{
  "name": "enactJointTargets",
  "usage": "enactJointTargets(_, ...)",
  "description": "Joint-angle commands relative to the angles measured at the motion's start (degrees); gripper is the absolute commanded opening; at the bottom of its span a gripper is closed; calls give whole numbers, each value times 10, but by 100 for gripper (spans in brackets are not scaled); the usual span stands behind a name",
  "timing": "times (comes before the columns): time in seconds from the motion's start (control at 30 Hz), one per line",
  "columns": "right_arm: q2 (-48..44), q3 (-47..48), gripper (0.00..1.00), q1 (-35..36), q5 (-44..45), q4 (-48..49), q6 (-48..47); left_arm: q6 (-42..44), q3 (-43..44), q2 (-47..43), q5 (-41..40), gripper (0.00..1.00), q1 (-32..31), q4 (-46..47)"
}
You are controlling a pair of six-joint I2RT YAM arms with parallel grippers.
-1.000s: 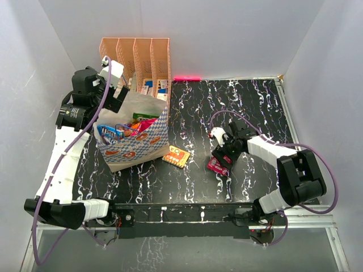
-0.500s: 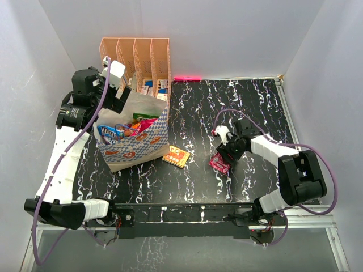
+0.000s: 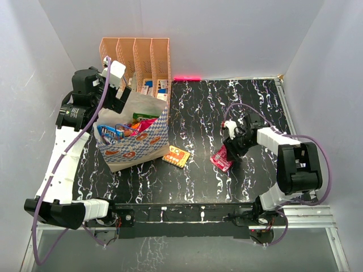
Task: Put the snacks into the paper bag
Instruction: Pick up the snack from the center of the board.
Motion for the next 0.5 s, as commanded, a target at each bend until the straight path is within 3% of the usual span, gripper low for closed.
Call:
enactJointTargets(0.0, 25, 31, 49, -29, -47, -30, -15, 1, 7, -19, 7, 98, 4, -3)
enactJointTargets(0.13, 36, 37, 45, -39, -60, -37, -17, 2, 5, -18, 5, 98, 4, -2)
enactJointTargets(0.37, 38, 41, 56, -43, -69, -46, -20, 3, 5, -19, 5, 98, 4, -2)
enactJointTargets(0.47, 44, 43, 56, -61, -78, -52, -23, 4, 3, -19, 6, 98, 4, -2)
